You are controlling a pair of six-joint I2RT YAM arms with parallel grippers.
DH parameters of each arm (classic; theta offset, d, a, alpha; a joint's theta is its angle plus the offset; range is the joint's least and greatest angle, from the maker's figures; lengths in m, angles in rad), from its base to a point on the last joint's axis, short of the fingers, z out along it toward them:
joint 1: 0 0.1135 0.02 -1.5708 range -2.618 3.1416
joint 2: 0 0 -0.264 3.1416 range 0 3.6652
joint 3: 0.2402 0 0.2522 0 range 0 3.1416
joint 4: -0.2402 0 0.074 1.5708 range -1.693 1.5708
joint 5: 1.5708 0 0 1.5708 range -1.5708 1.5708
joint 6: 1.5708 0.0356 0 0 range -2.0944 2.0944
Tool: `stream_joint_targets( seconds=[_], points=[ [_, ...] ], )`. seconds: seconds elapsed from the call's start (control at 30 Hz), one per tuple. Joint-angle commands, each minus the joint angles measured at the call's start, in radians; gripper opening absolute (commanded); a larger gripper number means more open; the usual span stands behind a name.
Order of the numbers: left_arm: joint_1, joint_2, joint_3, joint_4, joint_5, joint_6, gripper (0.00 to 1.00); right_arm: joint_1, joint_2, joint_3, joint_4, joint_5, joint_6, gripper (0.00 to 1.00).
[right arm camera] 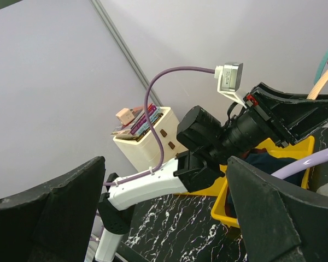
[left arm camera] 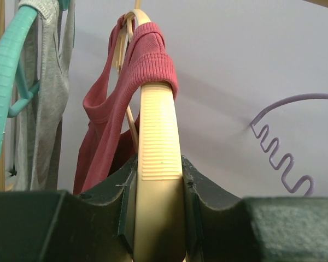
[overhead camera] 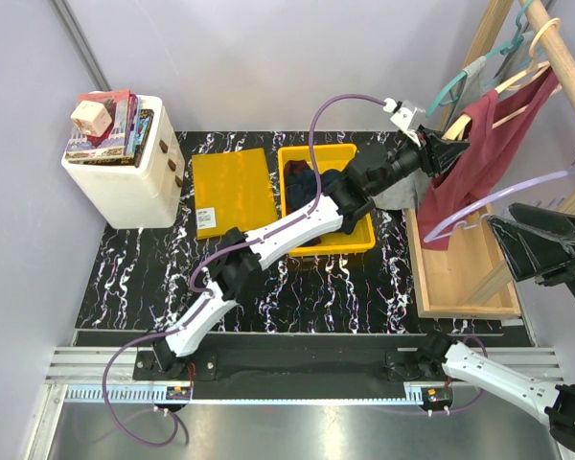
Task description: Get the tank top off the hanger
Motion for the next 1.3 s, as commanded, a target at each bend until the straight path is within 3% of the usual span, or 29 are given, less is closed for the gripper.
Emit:
stream_joint_targets(
  seconds=[0.0, 0.33, 0.97, 1.27],
  points=[
    [-0.008, -0.124, 0.062, 0.048, 0.031, -0.043, 0.0, 0.003, -0.008, 0.004, 0.007, -0.004, 0.006, 1.0],
    [0.009, -0.201, 0.111, 0.029, 0.068, -0.201, 0.0, 0.003, -0.014, 0.0, 0.009, 0.004, 0.017, 1.0],
    [0.016, -0.307, 0.116, 0.051, 0.149, -0.271, 0.0, 0.003, -0.005, 0.033, -0.001, 0.027, 0.03, 1.0],
    [-0.045, -0.356, -0.125, 0.077, 0.192, -0.233, 0.0, 0.003, -0.005, 0.137, -0.005, 0.036, 0.008, 1.0]
  ],
)
